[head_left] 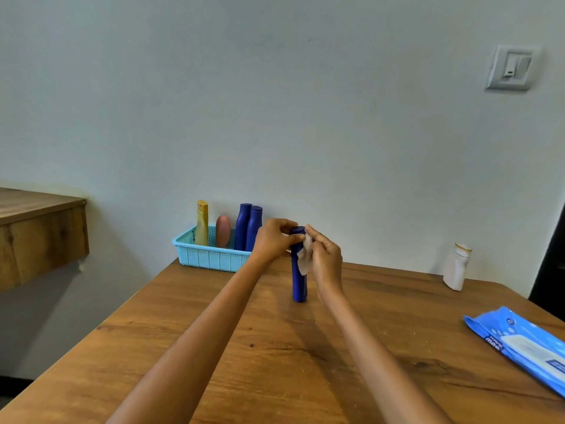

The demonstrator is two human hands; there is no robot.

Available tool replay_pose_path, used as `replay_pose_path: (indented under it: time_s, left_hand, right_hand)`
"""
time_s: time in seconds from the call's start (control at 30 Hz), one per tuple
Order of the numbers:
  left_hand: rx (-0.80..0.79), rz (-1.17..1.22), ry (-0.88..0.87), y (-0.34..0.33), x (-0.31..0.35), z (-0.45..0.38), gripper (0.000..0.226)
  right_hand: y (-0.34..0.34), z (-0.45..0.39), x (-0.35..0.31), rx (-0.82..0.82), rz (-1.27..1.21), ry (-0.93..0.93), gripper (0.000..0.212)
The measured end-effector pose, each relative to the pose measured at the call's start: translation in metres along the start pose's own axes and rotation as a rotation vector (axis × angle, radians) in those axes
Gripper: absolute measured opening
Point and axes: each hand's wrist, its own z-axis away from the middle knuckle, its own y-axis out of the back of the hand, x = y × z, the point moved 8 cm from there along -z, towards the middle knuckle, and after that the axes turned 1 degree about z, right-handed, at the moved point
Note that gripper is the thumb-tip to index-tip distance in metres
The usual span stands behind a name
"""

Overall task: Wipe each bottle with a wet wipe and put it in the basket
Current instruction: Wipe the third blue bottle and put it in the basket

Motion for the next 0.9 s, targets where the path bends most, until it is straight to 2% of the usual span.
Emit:
replay_pose_path:
  time_s: [0.13, 0.27, 0.4, 0.53, 0.77, 0.9]
  left_hand:
    - [0.079, 0.06, 0.101, 0.013, -0.017, -0.003, 0.037]
    - [0.028, 0.088, 0.156, 0.016, -0.024, -0.006, 0.035]
    - [0.001, 0.039, 0.132, 0.014, -0.018, -0.008, 0.027]
    - [-0.016, 0.062, 0.128, 0.012, -0.017, -0.008, 0.028]
    - [-0.005, 0.069, 0.132, 0.016, -0.019, -0.006, 0.03]
    - [-0.006, 0.092, 0.146, 0.017, -0.022, -0.005, 0.027]
  right_hand:
    - [0.004, 0.008, 0.008, -0.037, 0.22, 0.083, 0.028]
    - [0.006, 0.003, 0.021, -0.052, 0.349, 0.018, 0.029]
    - [-0.002, -0.001, 0.024, -0.09, 0.235, -0.047, 0.03]
    - [-0.011, -0.002, 0.007, -0.126, 0.099, 0.023, 0.035]
    - [-0.006, 0.011, 0.005, -0.154, 0.28, 0.233, 0.036]
    - [0.004, 0.008, 0.021, -0.133, 0.338, 0.169, 0.033]
